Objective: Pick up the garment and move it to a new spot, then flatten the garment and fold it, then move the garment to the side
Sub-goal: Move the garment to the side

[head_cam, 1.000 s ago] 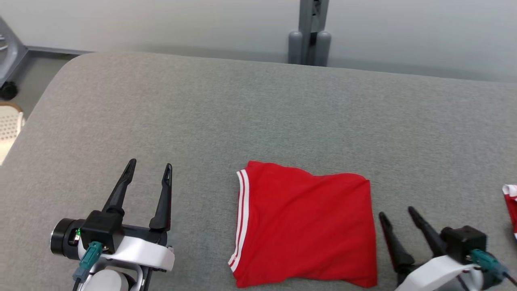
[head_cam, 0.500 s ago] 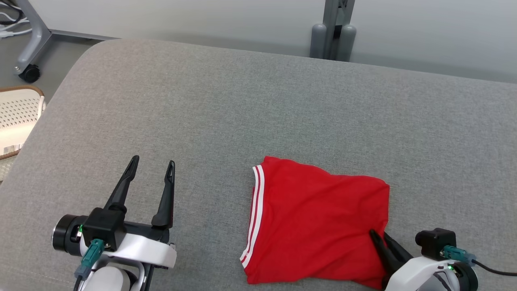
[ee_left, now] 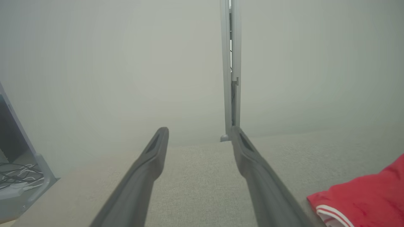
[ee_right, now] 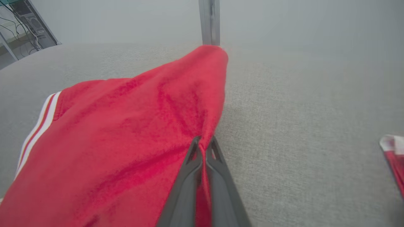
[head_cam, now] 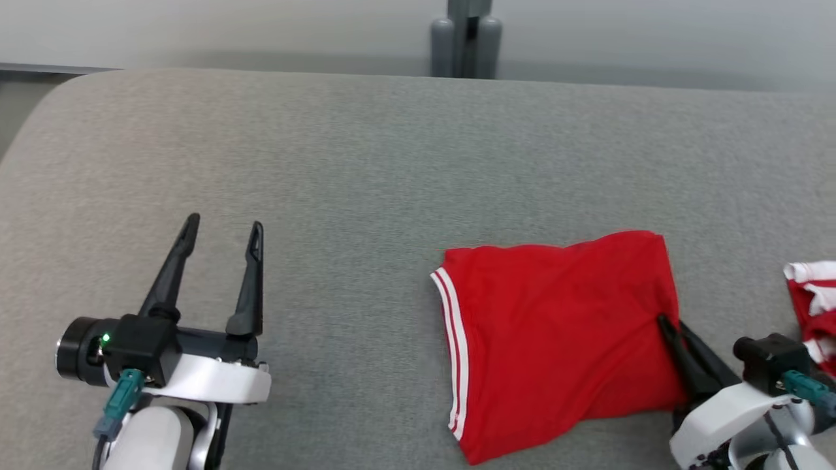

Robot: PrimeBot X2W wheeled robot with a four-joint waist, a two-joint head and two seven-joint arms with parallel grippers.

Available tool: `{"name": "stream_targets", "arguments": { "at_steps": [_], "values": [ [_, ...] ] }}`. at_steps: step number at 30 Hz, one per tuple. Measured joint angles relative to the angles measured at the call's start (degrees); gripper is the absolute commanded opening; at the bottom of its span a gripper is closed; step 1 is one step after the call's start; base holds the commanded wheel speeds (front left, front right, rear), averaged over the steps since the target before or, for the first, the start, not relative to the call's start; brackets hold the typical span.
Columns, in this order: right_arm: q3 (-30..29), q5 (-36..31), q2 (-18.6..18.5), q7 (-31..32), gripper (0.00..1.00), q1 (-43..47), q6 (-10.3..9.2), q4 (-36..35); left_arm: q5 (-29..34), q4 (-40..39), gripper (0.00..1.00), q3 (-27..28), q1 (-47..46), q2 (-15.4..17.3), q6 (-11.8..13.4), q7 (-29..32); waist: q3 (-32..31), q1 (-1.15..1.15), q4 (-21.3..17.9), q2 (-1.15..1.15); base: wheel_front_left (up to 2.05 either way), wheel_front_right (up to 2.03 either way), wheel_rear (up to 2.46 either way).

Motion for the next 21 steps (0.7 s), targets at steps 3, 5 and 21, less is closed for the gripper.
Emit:
{"name": "stream_targets", "arguments": {
  "at_steps": [3, 5, 21],
  "values": [
    [-1.71, -2.25, -1.41, 0.0, 0.0, 0.43, 0.0, -2.16, 0.46, -0.44, 1.0, 0.66, -0.99, 0.0, -0.4, 0.0, 0.81, 0.0, -2.46, 0.0, 0.0, 0.0, 0.0],
    [-2.5, -3.81, -2.43, 0.02, 0.0, 0.45, 0.0, -3.68, 0.64, -0.75, 1.0, 0.96, -1.49, 0.03, -0.48, 0.0, 1.4, 0.0, -4.25, 0.0, 0.0, 0.0, 0.0],
    [-13.49, -6.75, -15.18, -0.51, 0.0, -7.99, 0.0, -6.36, 3.12, -2.12, 1.0, -0.25, -7.44, 1.67, -2.98, 0.0, 9.56, 0.0, -16.74, 0.0, 0.0, 0.0, 0.0]
  ]
}}
